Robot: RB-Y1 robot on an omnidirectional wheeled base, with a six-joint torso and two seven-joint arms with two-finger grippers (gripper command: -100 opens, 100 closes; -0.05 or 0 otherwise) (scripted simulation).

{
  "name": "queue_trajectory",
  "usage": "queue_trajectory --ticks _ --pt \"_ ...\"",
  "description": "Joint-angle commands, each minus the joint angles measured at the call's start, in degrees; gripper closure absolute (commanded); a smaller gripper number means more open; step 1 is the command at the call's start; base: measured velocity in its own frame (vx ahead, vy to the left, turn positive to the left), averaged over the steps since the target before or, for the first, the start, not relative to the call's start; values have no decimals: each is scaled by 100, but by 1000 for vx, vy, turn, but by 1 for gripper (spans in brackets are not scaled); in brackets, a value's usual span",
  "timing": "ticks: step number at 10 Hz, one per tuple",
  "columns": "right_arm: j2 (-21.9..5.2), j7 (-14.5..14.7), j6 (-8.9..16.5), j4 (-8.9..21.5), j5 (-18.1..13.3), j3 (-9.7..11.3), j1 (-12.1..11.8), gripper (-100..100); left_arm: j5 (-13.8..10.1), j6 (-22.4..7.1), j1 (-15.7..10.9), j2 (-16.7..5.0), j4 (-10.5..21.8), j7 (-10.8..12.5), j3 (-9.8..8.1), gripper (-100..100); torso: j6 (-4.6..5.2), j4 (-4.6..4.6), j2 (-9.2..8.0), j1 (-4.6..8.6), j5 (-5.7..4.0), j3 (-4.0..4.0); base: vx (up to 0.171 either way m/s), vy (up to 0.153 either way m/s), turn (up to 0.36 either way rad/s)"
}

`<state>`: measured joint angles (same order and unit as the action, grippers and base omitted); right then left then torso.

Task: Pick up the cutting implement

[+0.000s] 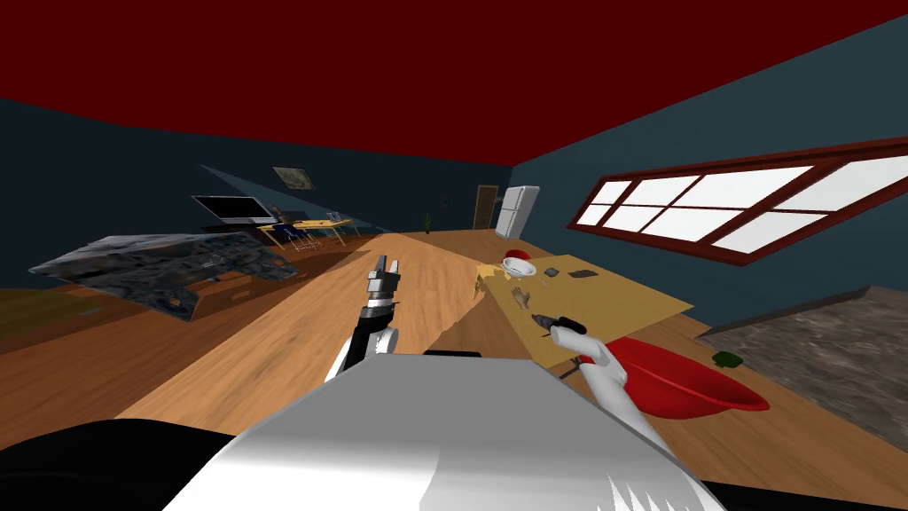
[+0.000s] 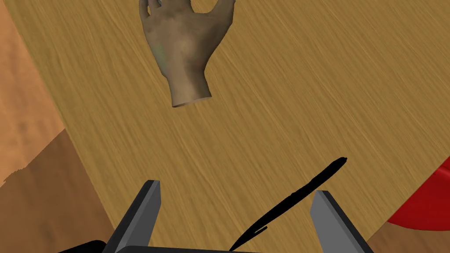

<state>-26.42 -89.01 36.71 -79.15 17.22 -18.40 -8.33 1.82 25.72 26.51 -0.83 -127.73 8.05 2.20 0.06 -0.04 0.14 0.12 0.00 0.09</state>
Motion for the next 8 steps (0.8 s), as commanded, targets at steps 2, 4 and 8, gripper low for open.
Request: queue_trajectory --ticks 2,4,8 --pt "-40 -395 399 406 71 -207 121 -100 0 0 0 0 0 0 0 0 0 -1 8 2 0 4 92 -27 29" --pt "-81 -688 694 696 155 -397 171 -100 0 0 0 0 0 0 0 0 0 -2 10 12 -2 5 95 -53 31" --pt "-150 -1220 1240 1248 310 -771 260 -100 0 0 0 0 0 0 0 0 0 -1 6 11 -3 3 83 -49 21"
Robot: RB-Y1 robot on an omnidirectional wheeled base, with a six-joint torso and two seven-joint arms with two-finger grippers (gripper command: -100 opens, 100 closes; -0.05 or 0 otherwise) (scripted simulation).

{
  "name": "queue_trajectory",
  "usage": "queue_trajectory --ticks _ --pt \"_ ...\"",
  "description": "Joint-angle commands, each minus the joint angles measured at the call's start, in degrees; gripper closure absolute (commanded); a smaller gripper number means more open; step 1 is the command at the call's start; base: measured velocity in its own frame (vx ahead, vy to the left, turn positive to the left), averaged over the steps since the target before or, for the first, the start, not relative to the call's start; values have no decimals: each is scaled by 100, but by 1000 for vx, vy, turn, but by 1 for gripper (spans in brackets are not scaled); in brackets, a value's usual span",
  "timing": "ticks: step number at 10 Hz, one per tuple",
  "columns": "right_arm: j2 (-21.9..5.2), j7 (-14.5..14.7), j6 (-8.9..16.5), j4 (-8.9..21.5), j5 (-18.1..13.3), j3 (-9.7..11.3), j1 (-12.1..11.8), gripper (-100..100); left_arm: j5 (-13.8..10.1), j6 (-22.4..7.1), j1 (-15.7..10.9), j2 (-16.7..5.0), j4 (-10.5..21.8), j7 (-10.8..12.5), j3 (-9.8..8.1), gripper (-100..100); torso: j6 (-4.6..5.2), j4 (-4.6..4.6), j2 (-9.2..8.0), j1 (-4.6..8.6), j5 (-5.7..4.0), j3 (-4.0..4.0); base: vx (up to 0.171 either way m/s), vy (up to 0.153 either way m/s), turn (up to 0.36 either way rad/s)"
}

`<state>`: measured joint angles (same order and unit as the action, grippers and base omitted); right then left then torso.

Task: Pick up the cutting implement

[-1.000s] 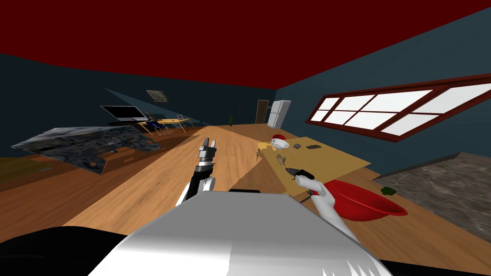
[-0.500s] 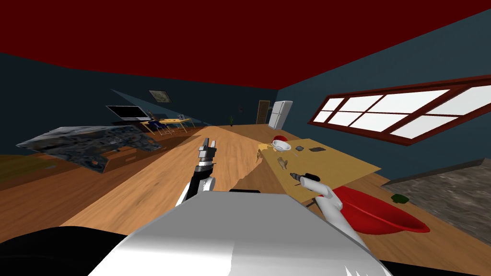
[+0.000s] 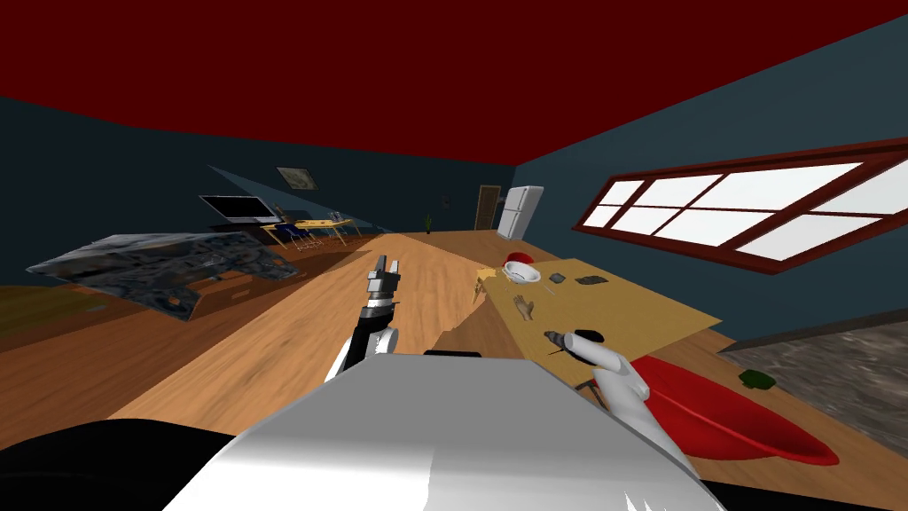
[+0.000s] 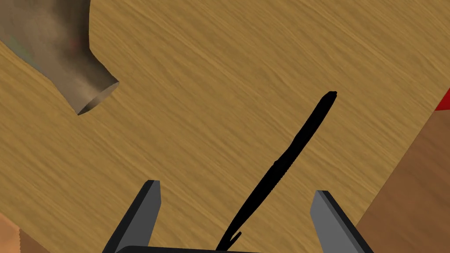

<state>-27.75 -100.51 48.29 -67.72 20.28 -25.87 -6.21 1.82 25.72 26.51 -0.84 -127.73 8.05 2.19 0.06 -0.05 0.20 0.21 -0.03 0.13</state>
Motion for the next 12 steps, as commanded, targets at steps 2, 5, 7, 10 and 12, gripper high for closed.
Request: queue_trajectory --ticks 2,5,7,10,12 --pt "-45 -309 330 362 75 -204 87 -100 0 0 0 0 0 0 0 0 0 1 -2 5 0 -1 70 -59 19" --pt "-90 -726 770 737 204 -541 153 -100 0 0 0 0 0 0 0 0 0 1 -7 3 -1 -4 81 -59 12" --pt "-90 -726 770 827 204 -541 153 -100 0 0 0 0 0 0 0 0 1 1 -7 -1 0 -4 51 -39 4" --pt "-135 -1195 1276 1372 353 -960 224 -100 0 0 0 0 0 0 0 0 0 1 -2 15 -3 -2 93 -87 11" --pt "-146 -1307 1399 1511 390 -1069 241 -100 0 0 0 0 0 0 0 0 -1 0 -1 8 -3 0 68 -67 3"
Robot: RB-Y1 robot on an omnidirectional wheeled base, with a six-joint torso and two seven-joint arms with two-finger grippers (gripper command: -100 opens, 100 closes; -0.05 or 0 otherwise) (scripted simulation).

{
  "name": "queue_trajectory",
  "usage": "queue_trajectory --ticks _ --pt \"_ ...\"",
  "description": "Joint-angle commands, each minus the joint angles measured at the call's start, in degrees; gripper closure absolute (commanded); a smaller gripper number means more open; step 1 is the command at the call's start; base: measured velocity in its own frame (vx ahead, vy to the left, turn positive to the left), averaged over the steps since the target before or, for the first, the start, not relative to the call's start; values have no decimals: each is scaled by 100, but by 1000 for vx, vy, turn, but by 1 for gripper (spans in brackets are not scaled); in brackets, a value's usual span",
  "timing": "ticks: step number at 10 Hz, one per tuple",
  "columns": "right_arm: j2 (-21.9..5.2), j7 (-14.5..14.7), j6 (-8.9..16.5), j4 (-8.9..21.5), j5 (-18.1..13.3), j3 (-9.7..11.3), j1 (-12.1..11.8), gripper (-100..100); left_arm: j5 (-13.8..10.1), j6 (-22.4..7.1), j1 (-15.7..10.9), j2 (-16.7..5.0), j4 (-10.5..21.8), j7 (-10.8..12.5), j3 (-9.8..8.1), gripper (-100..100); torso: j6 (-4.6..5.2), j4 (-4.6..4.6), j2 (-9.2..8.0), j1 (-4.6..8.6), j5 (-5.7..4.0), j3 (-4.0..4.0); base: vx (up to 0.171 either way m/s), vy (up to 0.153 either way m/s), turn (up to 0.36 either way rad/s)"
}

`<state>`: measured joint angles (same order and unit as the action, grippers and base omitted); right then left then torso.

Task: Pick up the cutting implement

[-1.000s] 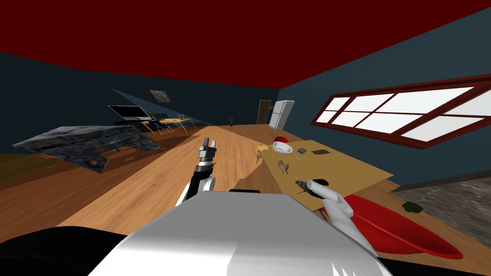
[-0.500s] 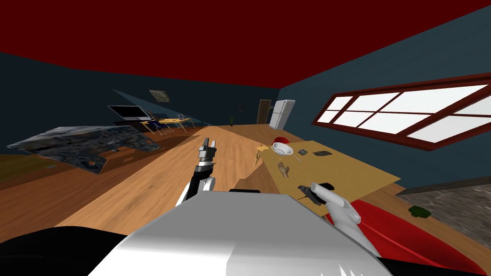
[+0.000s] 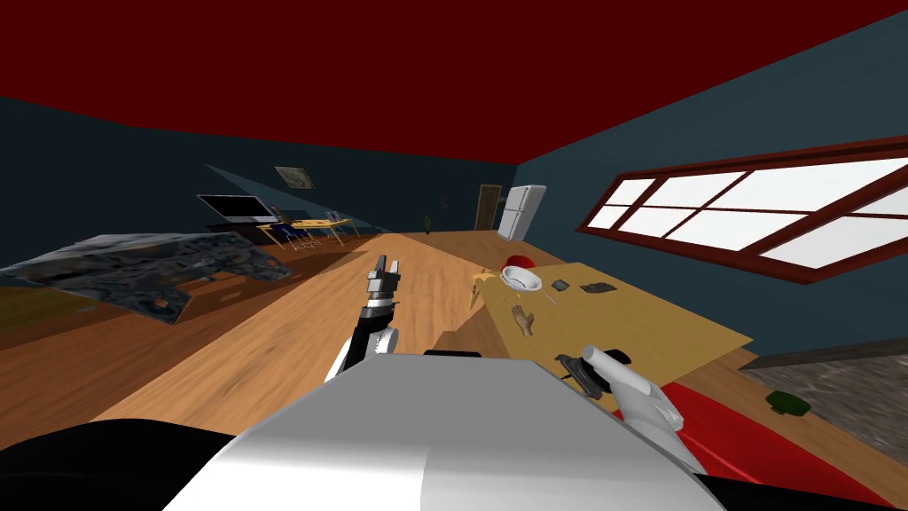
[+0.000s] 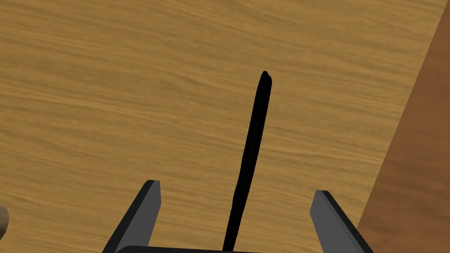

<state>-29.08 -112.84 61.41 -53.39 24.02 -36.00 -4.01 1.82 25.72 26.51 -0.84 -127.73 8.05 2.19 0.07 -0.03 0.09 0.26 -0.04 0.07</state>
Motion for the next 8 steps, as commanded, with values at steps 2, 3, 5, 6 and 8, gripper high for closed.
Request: queue_trajectory --ticks 2,3,5,6,8 --pt "-28 -230 260 274 69 -213 45 -100 0 0 0 0 0 0 0 0 -1 0 4 2 0 2 78 -74 1" --pt "-33 -292 332 359 91 -282 54 -100 0 0 0 0 0 0 0 0 -1 -1 3 1 -1 2 48 -72 1" --pt "-3 -264 279 287 72 -241 28 0 0 0 -1 0 0 0 0 0 -1 3 -15 -13 2 -8 11 -19 3" --pt "31 -182 102 443 101 -299 -22 -100 0 0 -1 1 0 0 1 0 -1 5 -21 -23 4 -12 21 -11 82" --pt "66 -102 -72 600 129 -358 -72 -100 0 0 -1 1 0 0 1 0 -1 4 -17 -22 4 -10 27 -18 64"
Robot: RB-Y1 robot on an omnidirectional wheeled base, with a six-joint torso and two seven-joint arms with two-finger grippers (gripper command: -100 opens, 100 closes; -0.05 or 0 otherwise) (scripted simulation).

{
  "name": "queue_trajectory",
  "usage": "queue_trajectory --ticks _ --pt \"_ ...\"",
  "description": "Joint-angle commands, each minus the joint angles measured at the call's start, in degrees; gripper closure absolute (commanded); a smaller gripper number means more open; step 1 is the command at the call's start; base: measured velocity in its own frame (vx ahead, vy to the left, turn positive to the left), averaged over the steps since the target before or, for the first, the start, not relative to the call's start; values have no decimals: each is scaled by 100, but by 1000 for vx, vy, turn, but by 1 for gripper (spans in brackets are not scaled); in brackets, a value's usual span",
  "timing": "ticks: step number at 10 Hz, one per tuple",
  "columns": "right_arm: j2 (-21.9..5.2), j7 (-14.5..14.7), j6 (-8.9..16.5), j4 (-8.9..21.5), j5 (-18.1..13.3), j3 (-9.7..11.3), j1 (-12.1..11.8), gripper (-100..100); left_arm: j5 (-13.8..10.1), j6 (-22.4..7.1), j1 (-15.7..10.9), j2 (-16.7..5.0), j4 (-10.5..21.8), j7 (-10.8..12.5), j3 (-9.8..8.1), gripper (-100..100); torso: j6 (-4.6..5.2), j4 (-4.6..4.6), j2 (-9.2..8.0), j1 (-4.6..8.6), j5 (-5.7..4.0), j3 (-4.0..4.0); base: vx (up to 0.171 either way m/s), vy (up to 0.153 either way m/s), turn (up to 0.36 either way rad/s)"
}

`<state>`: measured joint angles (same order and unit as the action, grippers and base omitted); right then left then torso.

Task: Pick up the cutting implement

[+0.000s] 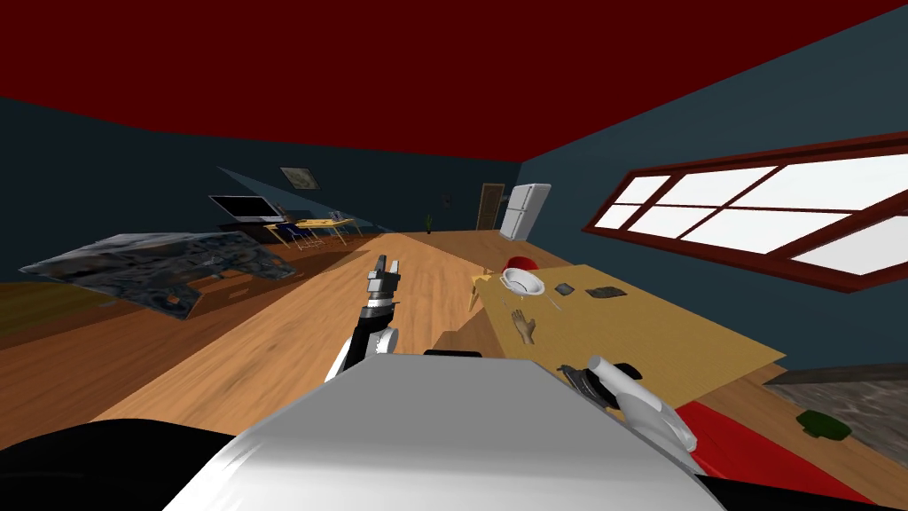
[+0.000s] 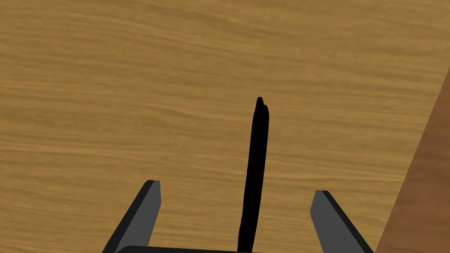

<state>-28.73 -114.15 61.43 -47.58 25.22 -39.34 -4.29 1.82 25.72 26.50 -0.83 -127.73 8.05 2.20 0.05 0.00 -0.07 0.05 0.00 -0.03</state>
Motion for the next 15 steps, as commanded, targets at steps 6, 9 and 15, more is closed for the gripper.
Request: queue_trajectory --ticks 6,9,15 --pt "59 111 -239 174 41 -87 -104 100 0 0 0 0 0 0 0 0 -7 4 -6 -6 0 -5 12 -10 24" --pt "60 106 -239 173 44 -89 -101 0 0 0 0 0 0 0 0 0 -6 3 -8 -5 0 -5 0 0 0" --pt "-46 -88 203 -207 -35 80 62 100 0 0 0 0 0 0 0 0 1 4 -18 -14 3 -10 -26 19 -59"
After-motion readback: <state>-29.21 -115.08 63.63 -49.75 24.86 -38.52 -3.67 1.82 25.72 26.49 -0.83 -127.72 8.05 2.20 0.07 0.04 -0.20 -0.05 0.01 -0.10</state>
